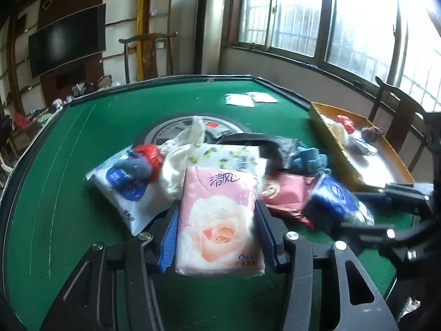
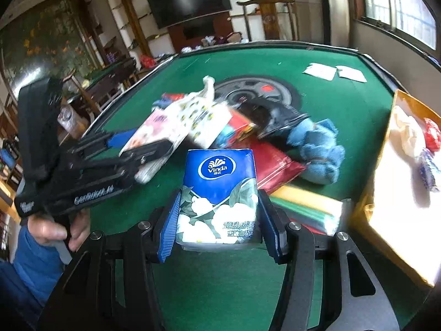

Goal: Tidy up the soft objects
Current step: 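Carry the pink pack with the left tool while the right tool carries the Vinda carton to the tray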

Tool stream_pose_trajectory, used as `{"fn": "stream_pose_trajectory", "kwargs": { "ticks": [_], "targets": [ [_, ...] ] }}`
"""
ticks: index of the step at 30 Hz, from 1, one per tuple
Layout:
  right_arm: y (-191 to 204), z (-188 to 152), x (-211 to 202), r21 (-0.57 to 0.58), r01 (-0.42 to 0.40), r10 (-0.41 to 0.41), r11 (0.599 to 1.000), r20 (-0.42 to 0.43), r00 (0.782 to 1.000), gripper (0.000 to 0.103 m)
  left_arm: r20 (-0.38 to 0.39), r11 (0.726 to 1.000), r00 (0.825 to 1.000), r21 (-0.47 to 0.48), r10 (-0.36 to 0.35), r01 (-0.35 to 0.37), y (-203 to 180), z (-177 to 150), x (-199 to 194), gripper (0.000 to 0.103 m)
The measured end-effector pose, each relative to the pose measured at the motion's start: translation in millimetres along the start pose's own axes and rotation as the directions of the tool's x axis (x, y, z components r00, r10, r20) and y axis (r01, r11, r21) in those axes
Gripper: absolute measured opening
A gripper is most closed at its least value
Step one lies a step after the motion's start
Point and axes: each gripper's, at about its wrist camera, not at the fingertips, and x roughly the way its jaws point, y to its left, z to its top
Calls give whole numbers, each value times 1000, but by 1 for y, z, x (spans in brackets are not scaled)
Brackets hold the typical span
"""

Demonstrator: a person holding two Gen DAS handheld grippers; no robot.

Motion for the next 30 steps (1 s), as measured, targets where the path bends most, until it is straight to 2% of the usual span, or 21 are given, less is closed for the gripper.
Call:
{"fn": "stream_pose_trajectory", "kwargs": {
  "ticks": [7, 18, 21, 24, 26, 30],
  "targets": [
    [-30, 3, -23, 74, 27, -31, 997, 55, 998, 53, -10, 998, 998, -3, -57, 57, -23, 6, -1, 52],
    [-102, -7, -71, 233, 76, -112, 970, 145, 983, 53, -27, 978, 982, 90, -186, 187, -106, 38, 16, 52],
    [-126, -15, -87, 282, 127, -179, 951, 166, 970, 53, -41, 969, 975, 104, -219, 222, -135, 46, 27, 52],
    [-152, -23, -106, 344, 173, -245, 923, 180, 953, 53, -70, 955, 960, 101, -272, 278, -165, 53, 40, 52],
    [-169, -28, -117, 379, 211, -293, 901, 175, 940, 53, -85, 950, 957, 120, -279, 288, -188, 55, 50, 52],
    [-202, -42, -127, 457, 244, -343, 855, 145, 928, 53, -120, 941, 948, 134, -295, 310, -219, 54, 69, 52]
  ]
}}
